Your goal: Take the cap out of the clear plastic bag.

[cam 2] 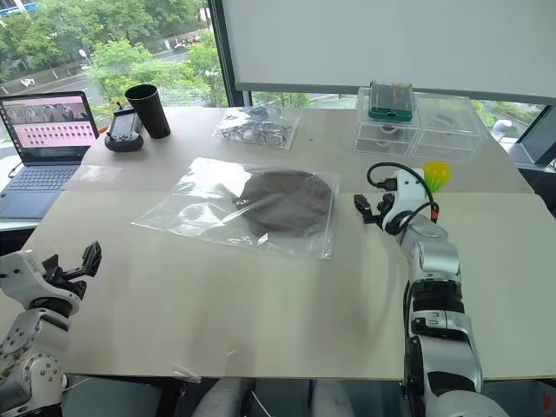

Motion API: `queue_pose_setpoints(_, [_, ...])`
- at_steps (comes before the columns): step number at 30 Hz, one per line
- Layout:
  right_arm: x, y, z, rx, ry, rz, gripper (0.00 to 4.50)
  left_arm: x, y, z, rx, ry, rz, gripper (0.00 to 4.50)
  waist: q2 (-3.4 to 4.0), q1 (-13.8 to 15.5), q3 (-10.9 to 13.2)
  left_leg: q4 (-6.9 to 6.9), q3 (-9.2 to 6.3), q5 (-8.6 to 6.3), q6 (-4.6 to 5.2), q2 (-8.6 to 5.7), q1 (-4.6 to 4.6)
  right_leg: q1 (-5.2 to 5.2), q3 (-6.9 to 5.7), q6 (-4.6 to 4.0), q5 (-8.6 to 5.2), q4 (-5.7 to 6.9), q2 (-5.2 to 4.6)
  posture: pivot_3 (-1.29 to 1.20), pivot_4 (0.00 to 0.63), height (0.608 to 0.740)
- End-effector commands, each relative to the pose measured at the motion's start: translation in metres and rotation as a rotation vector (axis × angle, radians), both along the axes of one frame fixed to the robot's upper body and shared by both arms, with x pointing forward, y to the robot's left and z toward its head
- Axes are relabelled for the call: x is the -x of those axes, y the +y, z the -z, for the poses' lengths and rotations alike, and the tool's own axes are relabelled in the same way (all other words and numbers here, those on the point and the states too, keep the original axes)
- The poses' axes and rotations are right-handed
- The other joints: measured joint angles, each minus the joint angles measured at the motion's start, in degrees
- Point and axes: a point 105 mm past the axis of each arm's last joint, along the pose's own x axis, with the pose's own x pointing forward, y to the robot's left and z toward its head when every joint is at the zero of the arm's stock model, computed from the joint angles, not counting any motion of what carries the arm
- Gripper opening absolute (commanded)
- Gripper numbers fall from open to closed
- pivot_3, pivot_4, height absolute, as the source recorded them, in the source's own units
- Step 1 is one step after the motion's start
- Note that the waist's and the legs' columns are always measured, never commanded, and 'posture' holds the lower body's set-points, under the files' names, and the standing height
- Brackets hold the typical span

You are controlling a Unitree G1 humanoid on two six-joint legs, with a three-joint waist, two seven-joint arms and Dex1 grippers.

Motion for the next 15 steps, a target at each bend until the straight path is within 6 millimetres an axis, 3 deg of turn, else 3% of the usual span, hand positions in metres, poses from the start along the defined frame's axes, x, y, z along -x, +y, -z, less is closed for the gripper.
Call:
queue_pose_setpoints(1, [0.0, -0.005, -0.015, 0.012, -0.061, 0.008, 4.5, -0.002, 0.002, -0.008, -0.044, -0.028, 0.023, 4.46, 0.0, 0.0, 0.0, 0.0, 0.0, 0.0, 0.0, 0.0, 0.0, 0.0, 0.0, 0.0, 0.0, 0.0, 0.0, 0.0, 0.15, 0.74])
queue_pose_setpoints(6, [0.002, -0.002, -0.012, 0.096, -0.038, -0.03, 4.5, -0.012, -0.008, -0.004, -0.02, -0.043, 0.128, 4.46, 0.0, 0.1, 0.0, 0.01, 0.02, 0.0, 0.0, 0.01, -0.01, -0.01, 0.01, 0.0, 0.0, 0.0, 0.02, 0.0, 0.15, 0.74])
queue_pose_setpoints(9, [0.002, 0.026, -0.031, 0.142, -0.061, -0.188, 4.5, -0.018, -0.033, -0.02, -0.063, -0.062, 0.328, 4.46, -0.03, -0.1, 0.0, 0.02, 0.03, 0.0, 0.0, 0.02, -0.02, -0.02, 0.01, 0.01, 0.01, -0.01, 0.04, 0.0, 0.15, 0.74])
queue_pose_setpoints(11, [0.011, 0.043, -0.044, 0.209, -0.056, -0.354, 4.5, -0.003, -0.07, -0.034, -0.025, -0.047, 0.622, 4.46, -0.04, -0.5, 0.0, 0.02, 0.06, 0.0, 0.0, 0.09, -0.02, -0.05, 0.05, 0.01, 0.01, -0.01, 0.1, 0.0, 0.15, 0.74])
queue_pose_setpoints(13, [0.026, 0.056, -0.052, 0.257, -0.023, -0.528, 4.5, 0.027, -0.103, -0.041, 0.046, 0.022, 0.91, 4.46, -0.04, -1.3, 0.1, 0.02, 0.11, -0.01, 0.01, 0.18, -0.18, -0.21, 0.13, 0.01, 0.02, -0.03, 0.14, 0.0, 0.15, 0.74])
queue_pose_setpoints(15, [0.043, 0.066, -0.054, 0.29, 0.018, -0.676, 4.5, 0.05, -0.119, -0.049, 0.107, 0.068, 1.073, 4.46, -0.04, -1.4, 0.1, -0.01, 0.18, -0.09, 0.02, 0.2, -0.17, -0.26, 0.22, -0.01, 0.02, -0.07, 0.14, 0.0, 0.15, 0.74])
